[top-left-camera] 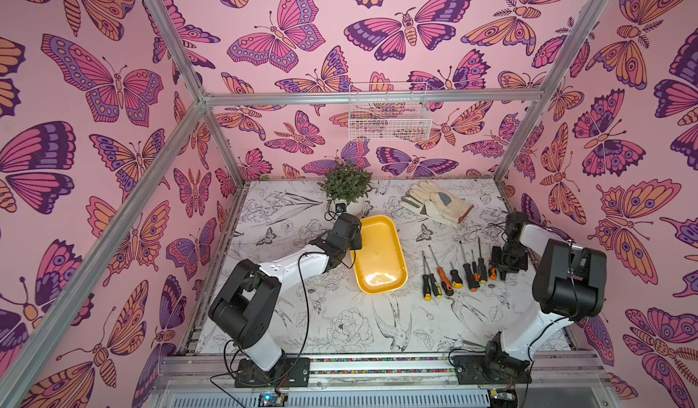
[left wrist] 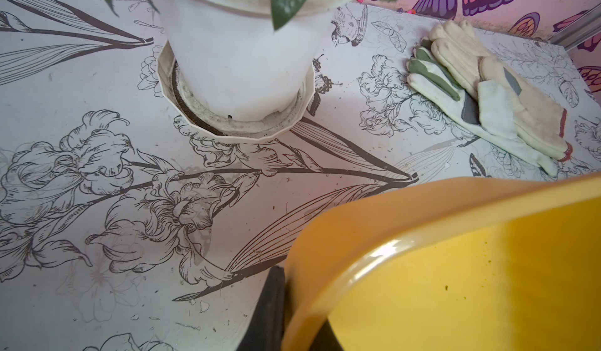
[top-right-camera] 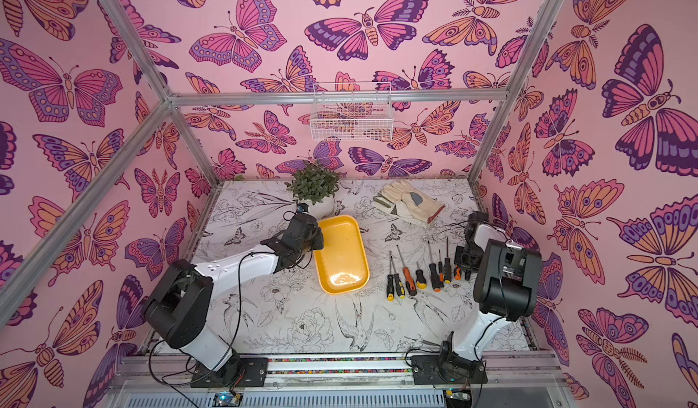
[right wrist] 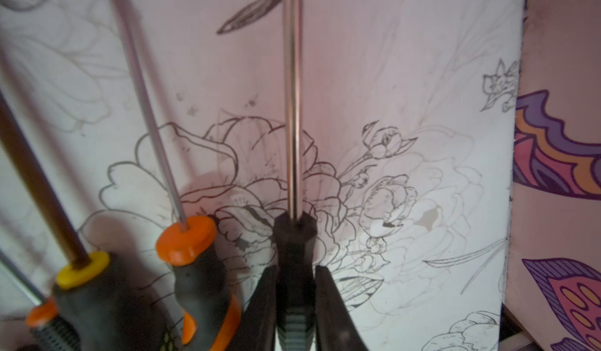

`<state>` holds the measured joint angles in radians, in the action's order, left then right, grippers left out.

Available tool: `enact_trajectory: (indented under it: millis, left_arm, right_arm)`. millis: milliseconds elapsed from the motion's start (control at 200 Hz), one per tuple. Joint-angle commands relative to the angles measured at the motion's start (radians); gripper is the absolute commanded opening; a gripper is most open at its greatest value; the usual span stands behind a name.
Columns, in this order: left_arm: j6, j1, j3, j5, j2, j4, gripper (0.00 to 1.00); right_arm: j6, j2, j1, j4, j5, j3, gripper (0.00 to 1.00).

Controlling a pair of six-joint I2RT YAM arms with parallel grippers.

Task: Take out the screwdriver from the storage box
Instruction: Place the screwdriver at the center of the board.

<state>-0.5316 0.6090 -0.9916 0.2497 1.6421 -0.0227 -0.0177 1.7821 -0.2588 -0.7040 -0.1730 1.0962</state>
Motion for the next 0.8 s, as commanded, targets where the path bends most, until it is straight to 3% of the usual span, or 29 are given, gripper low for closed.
enact_trajectory:
  millis: [0,340,796]
  left_arm:
    - [0.002,-0.006,0.019,-0.015,-0.034,-0.022,0.0]
    - [0.003,-0.005,0.021,-0.015,-0.037,-0.023,0.0]
    - [0.016,-0.006,0.016,-0.016,-0.033,-0.019,0.0]
  right_arm:
    - [0.009,0.013,-0.008,-0.017,0.009,0.022,0.15]
    - [0.0,0.004,-0.009,-0.017,0.012,0.022,0.31]
    - [-0.025,-0.108,-0.01,-0.008,0.017,0.009,0.35]
